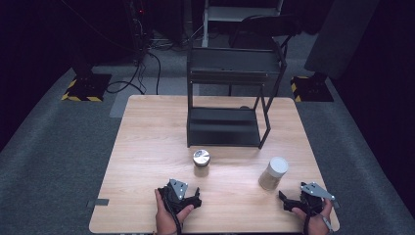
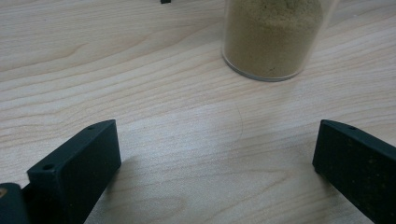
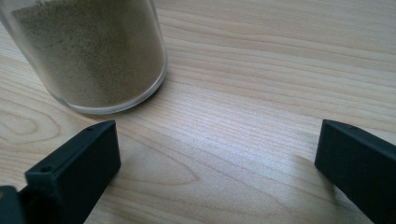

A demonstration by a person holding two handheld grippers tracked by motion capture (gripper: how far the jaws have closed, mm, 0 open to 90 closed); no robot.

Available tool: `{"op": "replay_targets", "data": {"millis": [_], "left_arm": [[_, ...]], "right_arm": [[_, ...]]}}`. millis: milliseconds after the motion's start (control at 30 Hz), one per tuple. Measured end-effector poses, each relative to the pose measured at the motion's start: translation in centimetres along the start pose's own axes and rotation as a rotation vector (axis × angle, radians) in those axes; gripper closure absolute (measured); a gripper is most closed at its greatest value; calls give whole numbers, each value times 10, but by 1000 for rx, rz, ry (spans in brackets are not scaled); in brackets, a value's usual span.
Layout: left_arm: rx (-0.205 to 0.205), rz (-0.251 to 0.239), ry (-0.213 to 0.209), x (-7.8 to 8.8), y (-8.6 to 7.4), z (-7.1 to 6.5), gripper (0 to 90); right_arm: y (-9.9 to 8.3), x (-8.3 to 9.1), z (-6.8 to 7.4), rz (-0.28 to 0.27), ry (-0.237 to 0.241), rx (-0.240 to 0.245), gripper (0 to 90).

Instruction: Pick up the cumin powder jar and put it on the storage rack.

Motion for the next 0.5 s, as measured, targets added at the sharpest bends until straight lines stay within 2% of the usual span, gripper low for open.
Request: {"op": "replay_targets", "data": {"millis": [500], "left_arm": [[-1, 0, -1, 0, 0, 0, 6]], "right_arm": [[-1, 1, 2, -8, -11, 9, 0]]}}
Point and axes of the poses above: each handheld gripper's, and its own axes: x roughly backward along the jaws, y roughly out of its top, z roughly to its left, the point moved 1 cm from there along -x, roughly forward along the jaws, and after that the axes turned 11 degrees about -y, right-handed, at the moved point
